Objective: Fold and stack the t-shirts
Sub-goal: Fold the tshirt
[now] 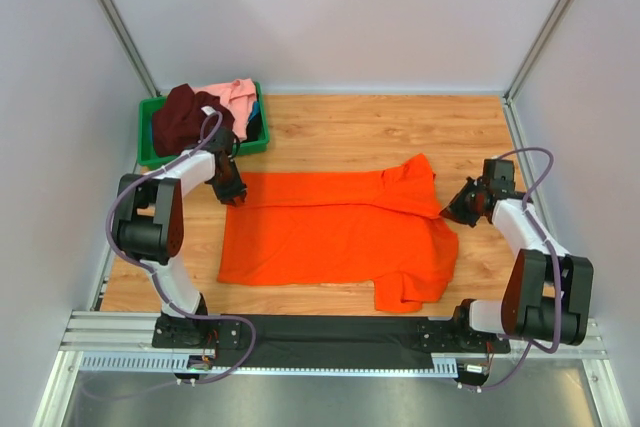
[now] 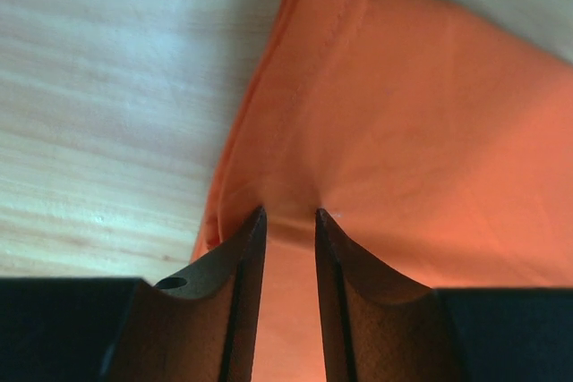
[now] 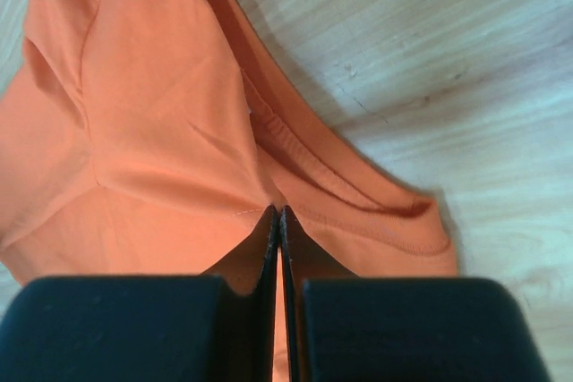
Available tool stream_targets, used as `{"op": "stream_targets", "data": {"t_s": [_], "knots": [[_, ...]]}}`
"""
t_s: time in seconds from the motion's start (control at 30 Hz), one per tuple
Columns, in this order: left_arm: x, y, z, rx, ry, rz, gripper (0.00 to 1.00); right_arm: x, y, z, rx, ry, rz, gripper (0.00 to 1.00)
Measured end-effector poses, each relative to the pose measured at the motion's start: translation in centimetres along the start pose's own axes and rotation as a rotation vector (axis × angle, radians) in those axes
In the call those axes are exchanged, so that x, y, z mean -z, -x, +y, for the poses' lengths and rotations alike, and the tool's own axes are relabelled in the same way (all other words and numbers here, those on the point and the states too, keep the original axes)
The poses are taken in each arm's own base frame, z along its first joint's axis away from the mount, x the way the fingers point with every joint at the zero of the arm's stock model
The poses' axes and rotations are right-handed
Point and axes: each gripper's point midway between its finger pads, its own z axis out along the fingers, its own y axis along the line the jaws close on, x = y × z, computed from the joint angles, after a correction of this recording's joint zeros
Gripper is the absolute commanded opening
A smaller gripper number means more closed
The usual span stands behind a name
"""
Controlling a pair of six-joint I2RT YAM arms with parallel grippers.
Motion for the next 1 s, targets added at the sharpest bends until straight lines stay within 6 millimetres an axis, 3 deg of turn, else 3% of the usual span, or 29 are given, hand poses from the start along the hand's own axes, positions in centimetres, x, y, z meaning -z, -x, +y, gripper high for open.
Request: {"op": "stream_targets", "data": {"t_s": [0.2,0.43,0.5,0.63,0.77,0.9,1.0], "knots": [[-0.3,1.1,0.0,0.002,0.032,-0.007,0.33,1.5,1.4,0.9,-0.004,-0.030,0.002,0.00],[-0.3,1.2,0.1,0.004,0.041,-0.013,0.34,0.7,-1.5,-1.2,-0.051,-0.083,0.074,0.00],[-0.3,1.2,0.2,0.006,0.045,-0.013,0.33,0.3,-3.0,-2.2,-0.081,-0.104,0.102,0.06],[-0.1,1.0,0.3,0.008,0.047,-0.006,0.36,0.2,-4.3,-2.9,-0.091,-0.114,0.133,0.30],[0.9,0.9,-0.2,0.005,0.027,0.010,0.37,0.7,-1.7,-1.2,-0.022,-0.067,0.077,0.38],[2.4,3.4,-2.2,-0.002,-0.042,-0.049,0.37,0.2,3.0,2.5,0.065,0.057,-0.018,0.44],[2.9,4.7,-3.8,-0.013,-0.103,-0.085,0.37,-0.9,5.3,4.8,0.109,0.144,-0.044,0.46]]}}
